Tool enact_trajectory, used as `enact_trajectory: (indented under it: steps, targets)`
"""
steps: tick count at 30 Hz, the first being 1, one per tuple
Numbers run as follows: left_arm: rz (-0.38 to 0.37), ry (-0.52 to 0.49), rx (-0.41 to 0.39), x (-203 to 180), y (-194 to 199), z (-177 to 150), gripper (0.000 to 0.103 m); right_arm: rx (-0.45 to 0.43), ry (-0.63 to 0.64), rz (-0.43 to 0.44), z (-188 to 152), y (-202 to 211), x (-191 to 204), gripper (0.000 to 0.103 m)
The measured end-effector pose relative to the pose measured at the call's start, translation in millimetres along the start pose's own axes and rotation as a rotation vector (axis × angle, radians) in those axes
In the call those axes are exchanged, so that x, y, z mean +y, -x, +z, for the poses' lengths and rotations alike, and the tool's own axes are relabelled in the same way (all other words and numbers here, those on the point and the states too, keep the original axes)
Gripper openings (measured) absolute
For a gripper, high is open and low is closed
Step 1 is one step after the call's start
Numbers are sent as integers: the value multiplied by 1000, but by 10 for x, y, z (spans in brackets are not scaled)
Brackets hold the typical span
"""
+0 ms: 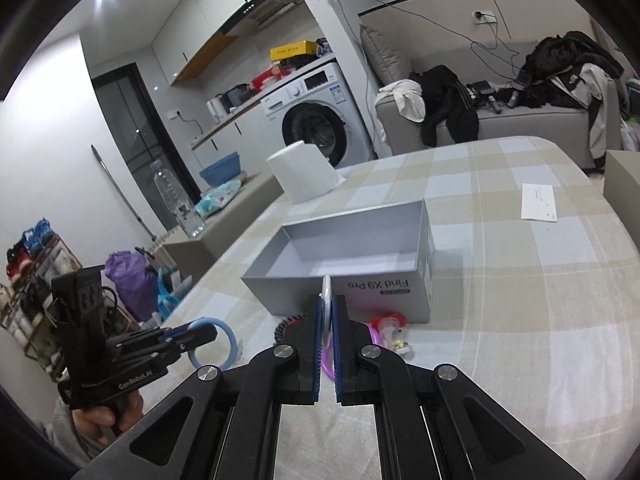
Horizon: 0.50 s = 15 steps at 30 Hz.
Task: Organize jewelry
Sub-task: 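Carry the light-blue bangle with the left tool into the grey box and release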
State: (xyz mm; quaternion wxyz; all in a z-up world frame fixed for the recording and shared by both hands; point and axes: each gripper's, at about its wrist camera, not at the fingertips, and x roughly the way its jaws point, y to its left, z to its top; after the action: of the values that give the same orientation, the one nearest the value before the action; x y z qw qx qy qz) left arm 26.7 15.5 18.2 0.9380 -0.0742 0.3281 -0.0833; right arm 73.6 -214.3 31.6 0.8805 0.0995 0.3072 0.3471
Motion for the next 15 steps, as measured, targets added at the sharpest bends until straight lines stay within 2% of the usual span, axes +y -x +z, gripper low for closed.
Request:
enact_trajectory:
  steps: [7,15]
  targets:
    - [-19,-13,-59,-82,-41,277,5,-10,-23,18,138,-42,-69,4]
    - [-37,-14,-59,-115,-350,466,5,-15,-63,-12,290,-200,-161,4]
